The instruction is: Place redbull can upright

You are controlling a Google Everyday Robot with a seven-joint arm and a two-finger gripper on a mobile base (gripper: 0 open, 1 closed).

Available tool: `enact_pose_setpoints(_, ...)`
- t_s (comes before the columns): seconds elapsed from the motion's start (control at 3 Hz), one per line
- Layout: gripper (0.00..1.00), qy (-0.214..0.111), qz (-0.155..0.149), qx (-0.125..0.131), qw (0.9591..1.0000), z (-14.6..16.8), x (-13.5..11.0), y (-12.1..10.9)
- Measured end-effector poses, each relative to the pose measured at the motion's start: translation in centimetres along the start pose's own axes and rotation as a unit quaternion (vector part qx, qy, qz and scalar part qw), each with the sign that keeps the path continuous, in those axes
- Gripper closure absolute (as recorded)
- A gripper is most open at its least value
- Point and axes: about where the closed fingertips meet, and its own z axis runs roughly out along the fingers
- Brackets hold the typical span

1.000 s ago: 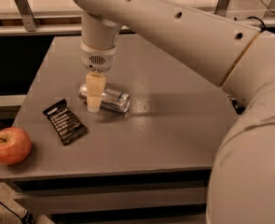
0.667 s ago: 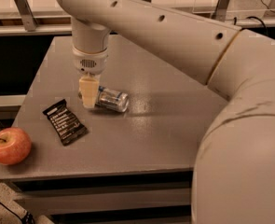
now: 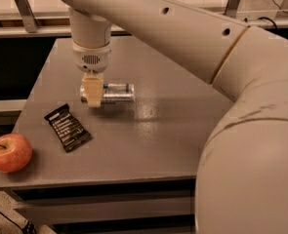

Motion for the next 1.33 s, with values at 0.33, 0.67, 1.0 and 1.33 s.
enact_pose_setpoints(0.33,1.0,-0.067,-0.01,0.028,0.9973,-4.9,2.6,-0.2)
enact_pose_setpoints(0.67,1.0,-0.167,-0.016,0.062,0.984,-8.5,5.3,0.8)
enact_pose_setpoints(1.0,1.0,-0.279,-0.034,0.08,0.9563,-7.4,5.6,0.9)
enact_pose_setpoints(1.33,1.0,-0.409,-0.041,0.117,0.904,-7.4,5.3,0.2)
